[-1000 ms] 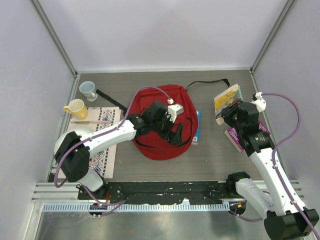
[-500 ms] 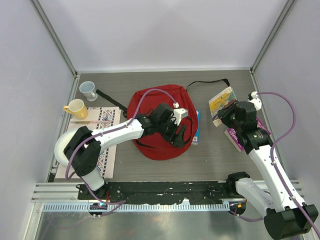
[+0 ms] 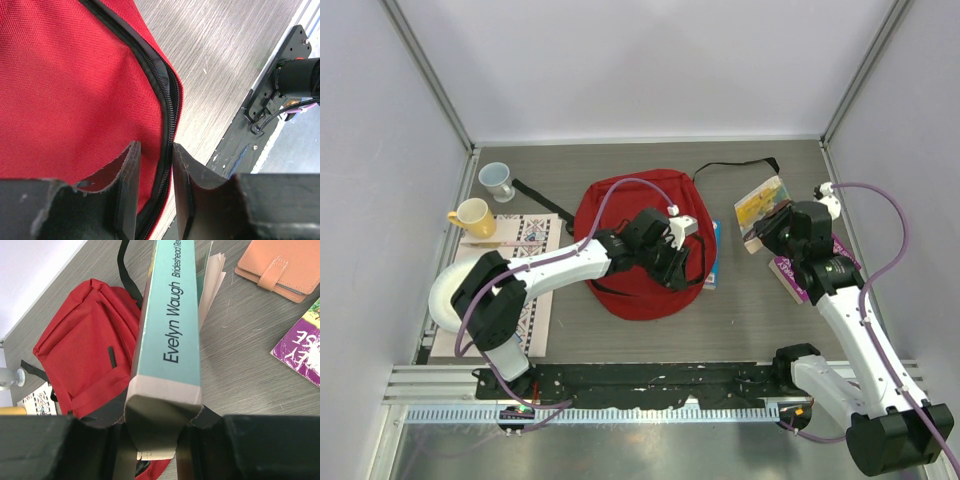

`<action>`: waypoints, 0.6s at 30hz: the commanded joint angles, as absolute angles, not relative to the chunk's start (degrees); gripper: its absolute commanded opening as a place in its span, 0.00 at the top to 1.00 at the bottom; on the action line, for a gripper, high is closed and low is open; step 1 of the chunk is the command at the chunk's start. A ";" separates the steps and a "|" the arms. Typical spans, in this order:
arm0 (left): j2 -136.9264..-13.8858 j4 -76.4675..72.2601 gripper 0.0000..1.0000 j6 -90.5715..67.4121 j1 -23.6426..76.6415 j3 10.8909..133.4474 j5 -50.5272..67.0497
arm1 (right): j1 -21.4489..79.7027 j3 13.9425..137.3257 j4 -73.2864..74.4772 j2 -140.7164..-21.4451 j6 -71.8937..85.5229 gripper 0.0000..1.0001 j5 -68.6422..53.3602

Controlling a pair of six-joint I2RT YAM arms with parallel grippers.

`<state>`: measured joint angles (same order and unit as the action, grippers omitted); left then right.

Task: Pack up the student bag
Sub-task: Place the book in the student bag.

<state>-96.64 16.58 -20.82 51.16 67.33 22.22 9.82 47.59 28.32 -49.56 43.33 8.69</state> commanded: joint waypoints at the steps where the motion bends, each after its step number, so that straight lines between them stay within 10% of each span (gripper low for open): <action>1: -95.27 13.45 0.64 -21.09 51.24 68.46 20.22 | 9.49 49.66 19.78 -49.13 43.42 0.99 7.65; 7: -96.33 12.13 0.49 -23.11 51.33 68.38 20.92 | 9.32 49.22 19.51 -49.57 43.77 0.99 6.77; 18: -96.85 11.60 0.64 -23.20 50.98 67.94 21.61 | 8.96 48.87 19.25 -49.66 43.68 0.99 5.98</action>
